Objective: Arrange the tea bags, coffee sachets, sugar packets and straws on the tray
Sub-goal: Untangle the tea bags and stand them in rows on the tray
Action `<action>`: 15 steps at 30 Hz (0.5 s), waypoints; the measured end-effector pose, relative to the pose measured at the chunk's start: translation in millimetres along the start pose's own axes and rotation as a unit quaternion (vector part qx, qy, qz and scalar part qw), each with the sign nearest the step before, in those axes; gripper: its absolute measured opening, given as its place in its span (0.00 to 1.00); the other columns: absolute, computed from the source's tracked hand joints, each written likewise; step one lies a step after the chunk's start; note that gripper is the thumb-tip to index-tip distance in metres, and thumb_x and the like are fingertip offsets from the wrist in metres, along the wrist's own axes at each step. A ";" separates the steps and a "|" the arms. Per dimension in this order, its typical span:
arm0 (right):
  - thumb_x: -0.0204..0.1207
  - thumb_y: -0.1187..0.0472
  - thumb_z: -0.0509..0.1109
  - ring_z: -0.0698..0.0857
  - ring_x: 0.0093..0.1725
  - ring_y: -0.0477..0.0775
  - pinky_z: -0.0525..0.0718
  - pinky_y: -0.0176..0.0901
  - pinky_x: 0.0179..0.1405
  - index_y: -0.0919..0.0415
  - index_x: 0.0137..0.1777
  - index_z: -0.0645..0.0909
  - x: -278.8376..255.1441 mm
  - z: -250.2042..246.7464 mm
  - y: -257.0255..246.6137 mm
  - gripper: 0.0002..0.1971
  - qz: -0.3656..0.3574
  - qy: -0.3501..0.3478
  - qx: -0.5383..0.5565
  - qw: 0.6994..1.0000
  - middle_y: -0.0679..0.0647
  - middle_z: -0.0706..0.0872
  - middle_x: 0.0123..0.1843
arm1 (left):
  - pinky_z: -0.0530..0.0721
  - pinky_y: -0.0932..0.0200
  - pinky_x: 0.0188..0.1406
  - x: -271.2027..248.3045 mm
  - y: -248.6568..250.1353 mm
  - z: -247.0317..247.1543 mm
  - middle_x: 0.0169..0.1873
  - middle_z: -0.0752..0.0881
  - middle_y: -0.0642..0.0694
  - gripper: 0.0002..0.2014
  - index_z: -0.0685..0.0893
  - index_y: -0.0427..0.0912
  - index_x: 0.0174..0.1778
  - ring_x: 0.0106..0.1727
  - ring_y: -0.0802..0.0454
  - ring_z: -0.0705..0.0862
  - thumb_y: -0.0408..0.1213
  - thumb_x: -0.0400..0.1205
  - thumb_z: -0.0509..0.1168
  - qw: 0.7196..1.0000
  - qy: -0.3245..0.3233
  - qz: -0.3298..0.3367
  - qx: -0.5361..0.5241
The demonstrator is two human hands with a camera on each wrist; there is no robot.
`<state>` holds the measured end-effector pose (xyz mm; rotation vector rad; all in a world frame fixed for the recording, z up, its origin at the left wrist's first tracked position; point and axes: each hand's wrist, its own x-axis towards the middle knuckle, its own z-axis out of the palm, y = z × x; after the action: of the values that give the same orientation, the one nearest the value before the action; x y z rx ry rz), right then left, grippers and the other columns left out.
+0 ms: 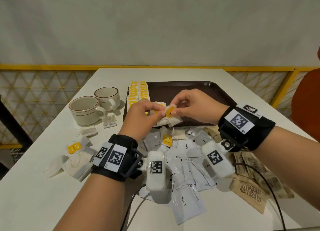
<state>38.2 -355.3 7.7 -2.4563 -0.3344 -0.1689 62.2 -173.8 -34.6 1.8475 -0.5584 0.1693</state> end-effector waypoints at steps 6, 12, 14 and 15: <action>0.75 0.60 0.75 0.87 0.50 0.48 0.84 0.42 0.53 0.54 0.47 0.86 -4.1 -26.3 2.5 0.02 0.010 0.032 0.020 0.999 0.51 0.90 0.49 | 0.75 0.73 0.43 2.6 -7.5 -2.1 0.40 0.84 0.57 0.18 0.88 0.56 0.47 0.38 0.67 0.79 0.25 0.80 0.62 0.999 0.018 -0.001 -0.028; 0.72 0.72 0.72 0.87 0.44 0.51 0.85 0.35 0.44 0.65 0.54 0.83 -6.8 -27.2 -14.3 0.11 0.064 -0.074 0.319 0.943 0.60 0.90 0.47 | 0.83 0.63 0.44 5.3 -8.6 1.0 0.37 0.85 0.49 0.18 0.82 0.57 0.54 0.41 0.58 0.84 0.28 0.77 0.71 0.997 0.052 -0.017 -0.045; 0.73 0.74 0.72 0.86 0.38 0.48 0.84 0.33 0.36 0.67 0.52 0.82 -4.4 -15.5 -16.2 0.09 0.086 -0.076 0.322 0.940 0.59 0.89 0.43 | 0.83 0.66 0.40 4.2 -5.2 1.8 0.38 0.87 0.51 0.13 0.84 0.53 0.44 0.38 0.63 0.84 0.27 0.75 0.72 0.996 0.049 -0.023 -0.067; 0.72 0.73 0.73 0.85 0.37 0.47 0.84 0.32 0.34 0.66 0.51 0.82 -3.4 -9.9 -16.5 0.09 0.093 -0.066 0.301 0.947 0.58 0.88 0.41 | 0.84 0.67 0.39 3.5 -4.2 1.9 0.39 0.87 0.51 0.12 0.85 0.51 0.42 0.38 0.63 0.84 0.27 0.75 0.72 0.996 0.047 -0.027 -0.076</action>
<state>29.9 -349.6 24.4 -1.8770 -0.1730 0.1626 66.9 -175.5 -37.6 1.6954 -0.4433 0.1711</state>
